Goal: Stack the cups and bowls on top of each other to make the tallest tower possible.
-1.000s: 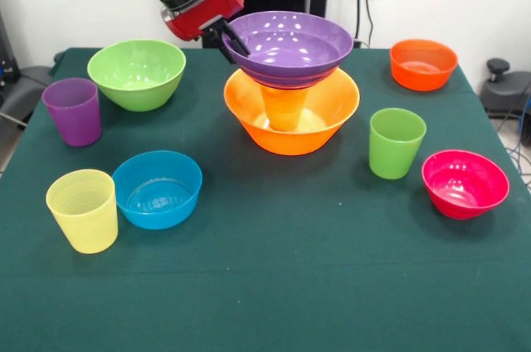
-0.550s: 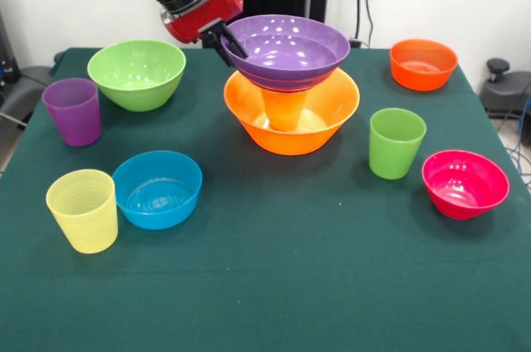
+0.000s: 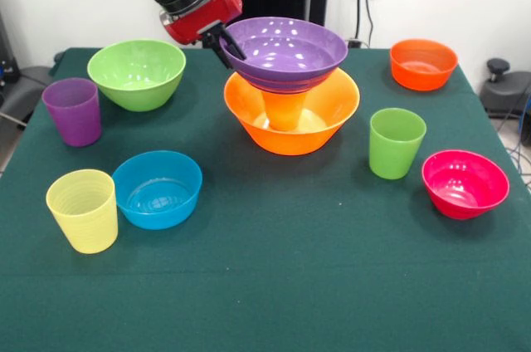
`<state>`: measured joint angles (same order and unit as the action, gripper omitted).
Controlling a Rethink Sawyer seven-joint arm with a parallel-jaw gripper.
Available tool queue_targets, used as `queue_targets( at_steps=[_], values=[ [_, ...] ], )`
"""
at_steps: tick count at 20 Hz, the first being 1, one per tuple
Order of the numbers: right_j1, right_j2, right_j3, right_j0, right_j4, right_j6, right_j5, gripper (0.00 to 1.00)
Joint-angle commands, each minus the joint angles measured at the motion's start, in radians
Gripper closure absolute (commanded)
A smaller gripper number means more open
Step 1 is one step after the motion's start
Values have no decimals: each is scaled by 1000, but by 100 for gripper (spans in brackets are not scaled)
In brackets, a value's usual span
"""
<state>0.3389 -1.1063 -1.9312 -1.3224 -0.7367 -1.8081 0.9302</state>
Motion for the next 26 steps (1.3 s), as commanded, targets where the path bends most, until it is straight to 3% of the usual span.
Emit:
queue_targets(
  at_steps=[1, 26],
  values=[
    [-10, 69, 27, 50, -80, 280, 11, 100],
    [-4, 119, 47, 108, -153, 203, -32, 100]
  ],
)
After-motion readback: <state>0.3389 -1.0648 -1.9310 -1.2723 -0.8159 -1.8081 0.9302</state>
